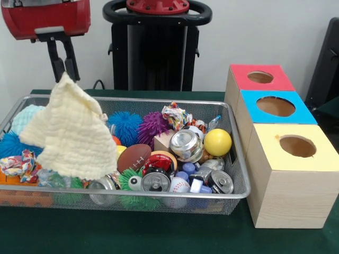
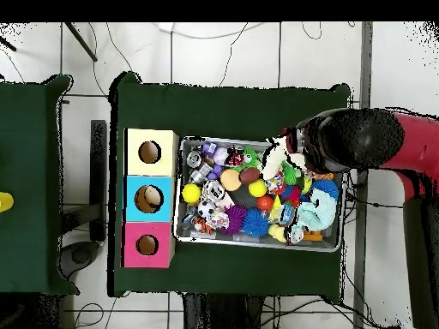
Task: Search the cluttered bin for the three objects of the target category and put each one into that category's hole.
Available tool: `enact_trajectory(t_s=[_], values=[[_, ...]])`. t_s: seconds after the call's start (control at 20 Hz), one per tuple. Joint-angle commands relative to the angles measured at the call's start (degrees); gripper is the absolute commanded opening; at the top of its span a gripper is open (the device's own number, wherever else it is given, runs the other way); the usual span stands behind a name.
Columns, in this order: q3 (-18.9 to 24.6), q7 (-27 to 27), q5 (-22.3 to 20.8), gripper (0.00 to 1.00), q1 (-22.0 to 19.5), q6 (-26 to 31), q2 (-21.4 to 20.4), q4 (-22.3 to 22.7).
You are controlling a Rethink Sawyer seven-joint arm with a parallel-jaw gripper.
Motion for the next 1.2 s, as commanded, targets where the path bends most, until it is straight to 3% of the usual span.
enact_trajectory(t_s=[0.05,0.25,0.5,0.8,1.2], values=[[2.28,-18.52,-3.1,0.0,0.73,5.24,2.15,-1.84],[2.36,-16.16,-2.39,0.0,0.42,3.34,-0.31,2.0],[2.26,-9.49,-0.05,0.0,-0.05,-1.53,-7.33,12.42],[1.6,-2.23,2.34,0.0,0.8,-6.14,-13.86,21.52],[-0.78,5.39,4.69,0.0,4.17,-11.4,-18.65,28.86]])
